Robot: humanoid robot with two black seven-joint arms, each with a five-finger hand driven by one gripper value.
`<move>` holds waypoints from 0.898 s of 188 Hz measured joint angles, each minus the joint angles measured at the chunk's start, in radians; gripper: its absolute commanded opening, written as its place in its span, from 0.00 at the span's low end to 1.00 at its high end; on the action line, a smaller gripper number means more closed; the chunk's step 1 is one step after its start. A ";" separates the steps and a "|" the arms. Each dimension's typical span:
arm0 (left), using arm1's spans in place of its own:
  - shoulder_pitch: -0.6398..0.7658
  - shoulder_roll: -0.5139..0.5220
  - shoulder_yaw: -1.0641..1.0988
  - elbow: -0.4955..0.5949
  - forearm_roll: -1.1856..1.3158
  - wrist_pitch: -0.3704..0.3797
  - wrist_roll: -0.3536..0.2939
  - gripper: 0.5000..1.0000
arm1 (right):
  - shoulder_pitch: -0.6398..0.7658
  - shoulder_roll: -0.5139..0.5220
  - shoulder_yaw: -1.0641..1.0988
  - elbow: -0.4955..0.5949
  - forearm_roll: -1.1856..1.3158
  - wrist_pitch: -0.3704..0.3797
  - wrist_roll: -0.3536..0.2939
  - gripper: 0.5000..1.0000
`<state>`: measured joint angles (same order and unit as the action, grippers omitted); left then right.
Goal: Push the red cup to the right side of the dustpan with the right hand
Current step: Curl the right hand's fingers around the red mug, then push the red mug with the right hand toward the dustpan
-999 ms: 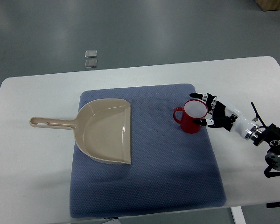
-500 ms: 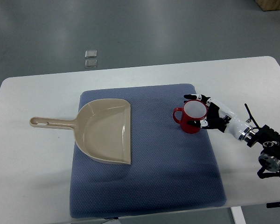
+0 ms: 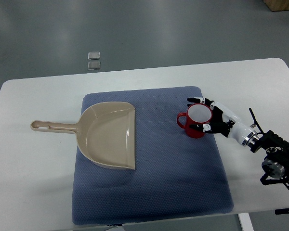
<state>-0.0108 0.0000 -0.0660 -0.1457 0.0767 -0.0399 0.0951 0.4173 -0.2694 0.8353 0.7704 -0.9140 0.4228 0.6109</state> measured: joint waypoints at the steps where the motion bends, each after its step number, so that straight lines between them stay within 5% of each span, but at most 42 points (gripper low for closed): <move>1: 0.000 0.000 0.000 0.000 0.000 0.000 0.000 1.00 | 0.000 0.000 -0.001 0.000 0.000 0.000 0.000 0.78; 39: 0.000 0.000 0.000 0.000 0.000 0.000 0.000 1.00 | 0.000 0.006 -0.015 -0.001 0.000 -0.016 0.000 0.67; 169: 0.000 0.000 0.000 0.000 0.000 0.000 0.000 1.00 | 0.001 0.059 -0.019 0.001 0.001 -0.052 0.000 0.63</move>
<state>-0.0107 0.0000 -0.0660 -0.1457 0.0767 -0.0399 0.0950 0.4188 -0.2108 0.8160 0.7717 -0.9127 0.3710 0.6109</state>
